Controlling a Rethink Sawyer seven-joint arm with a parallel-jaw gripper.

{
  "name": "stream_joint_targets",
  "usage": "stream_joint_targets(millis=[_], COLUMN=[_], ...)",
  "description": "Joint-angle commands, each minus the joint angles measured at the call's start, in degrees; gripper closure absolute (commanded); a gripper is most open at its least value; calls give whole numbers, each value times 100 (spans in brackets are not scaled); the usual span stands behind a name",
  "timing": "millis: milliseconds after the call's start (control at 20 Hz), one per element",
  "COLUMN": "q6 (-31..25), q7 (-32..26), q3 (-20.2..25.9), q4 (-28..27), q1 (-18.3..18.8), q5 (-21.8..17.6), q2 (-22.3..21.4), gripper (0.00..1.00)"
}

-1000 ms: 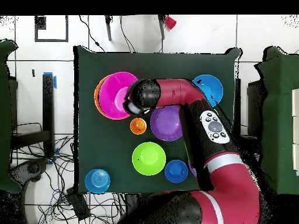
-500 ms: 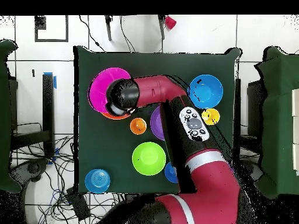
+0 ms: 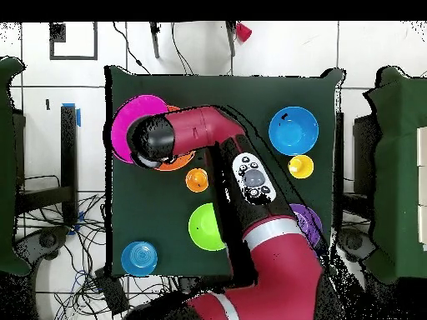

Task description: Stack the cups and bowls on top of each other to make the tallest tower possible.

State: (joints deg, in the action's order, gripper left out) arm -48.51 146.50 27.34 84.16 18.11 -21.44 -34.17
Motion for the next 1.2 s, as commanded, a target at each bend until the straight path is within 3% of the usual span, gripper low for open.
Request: stream_joint_targets(millis=[50, 1200], q6=[665, 580], q7=[335, -56], q3=[-275, -364], q4=[190, -95], q1=[-139, -135], q5=[-55, -60], q2=[228, 574], gripper=[100, 100])
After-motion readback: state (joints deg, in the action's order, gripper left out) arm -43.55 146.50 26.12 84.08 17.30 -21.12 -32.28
